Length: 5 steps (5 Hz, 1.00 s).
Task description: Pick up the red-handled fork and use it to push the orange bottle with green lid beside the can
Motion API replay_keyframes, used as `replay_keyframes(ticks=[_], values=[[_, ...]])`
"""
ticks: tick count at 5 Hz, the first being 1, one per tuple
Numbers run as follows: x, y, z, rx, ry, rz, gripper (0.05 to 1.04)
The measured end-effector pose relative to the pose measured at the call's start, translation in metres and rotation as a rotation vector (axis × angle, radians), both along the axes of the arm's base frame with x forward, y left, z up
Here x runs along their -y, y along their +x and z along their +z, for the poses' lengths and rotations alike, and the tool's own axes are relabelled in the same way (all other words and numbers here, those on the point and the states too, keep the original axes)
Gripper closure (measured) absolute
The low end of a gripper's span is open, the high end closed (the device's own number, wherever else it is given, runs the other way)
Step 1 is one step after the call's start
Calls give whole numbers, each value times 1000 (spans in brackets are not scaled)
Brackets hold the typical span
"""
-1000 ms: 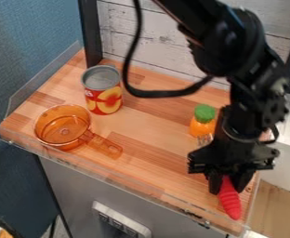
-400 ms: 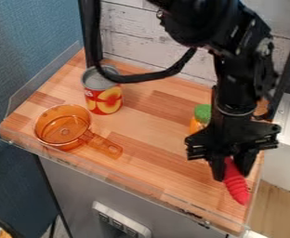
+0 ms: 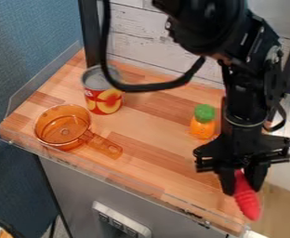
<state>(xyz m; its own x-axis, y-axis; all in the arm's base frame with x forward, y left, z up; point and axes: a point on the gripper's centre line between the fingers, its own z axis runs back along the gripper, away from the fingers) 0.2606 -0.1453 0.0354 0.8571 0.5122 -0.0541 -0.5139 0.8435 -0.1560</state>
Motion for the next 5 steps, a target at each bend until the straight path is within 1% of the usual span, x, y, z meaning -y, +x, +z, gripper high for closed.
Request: replay_keyframes(ticks=[1, 2, 3, 4, 5], values=[[2, 7, 0, 7, 7, -2, 706], [-2, 17, -3, 5, 10, 32, 706], [-9, 28, -3, 5, 7, 68, 706], [-17, 37, 0, 18, 9, 100, 706], [-26, 42, 1, 18, 9, 130, 705]])
